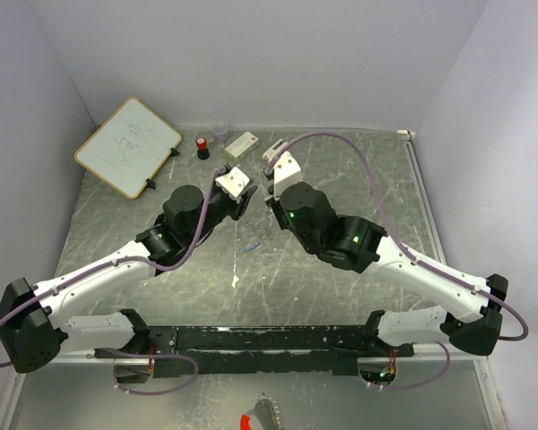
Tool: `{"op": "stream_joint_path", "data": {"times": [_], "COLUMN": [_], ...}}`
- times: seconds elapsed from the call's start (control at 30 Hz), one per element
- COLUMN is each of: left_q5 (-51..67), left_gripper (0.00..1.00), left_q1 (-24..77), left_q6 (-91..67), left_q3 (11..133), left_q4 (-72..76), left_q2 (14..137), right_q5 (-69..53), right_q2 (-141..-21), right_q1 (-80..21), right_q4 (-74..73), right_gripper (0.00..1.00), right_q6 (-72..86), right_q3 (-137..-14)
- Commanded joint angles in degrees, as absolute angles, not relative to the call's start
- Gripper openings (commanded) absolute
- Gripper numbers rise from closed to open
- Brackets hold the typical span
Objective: Remove the keys from the keyring
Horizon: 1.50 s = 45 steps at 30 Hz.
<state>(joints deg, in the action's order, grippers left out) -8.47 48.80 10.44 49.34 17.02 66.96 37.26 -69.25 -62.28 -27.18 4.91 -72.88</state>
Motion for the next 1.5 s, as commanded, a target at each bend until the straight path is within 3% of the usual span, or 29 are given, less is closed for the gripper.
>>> {"op": "stream_joint_path", "data": {"times": [0.0,0.57,0.9,1.47], "left_q5": [-5.9,5.0,10.0,12.8], "left_gripper": [0.47,0.57,0.60,0.66], "left_q1": [49.1,49.1,49.1,49.3], "left_q6": [8.4,2.6,0.5,0.1], "left_q3": [48.6,41.7,34.0,31.6], "left_q4": [22.8,29.4,41.7,57.0], "left_q2": [63.8,60.6,59.2,66.8], "right_q5": [34.8,39.0,39.8,39.6], "right_q2": [-68.1,-68.1,-67.9,-68.0], "right_q1": [-62.7,-63.5,-63.9,-64.9], "right_q4": [-31.4,-31.6,-30.7,-29.1], "right_gripper": [0.00,0.00,0.00,0.00], "right_q6": [4.4,3.0,3.0,3.4], "right_q3": [-75.1,-74.9,-74.5,-74.0]}}
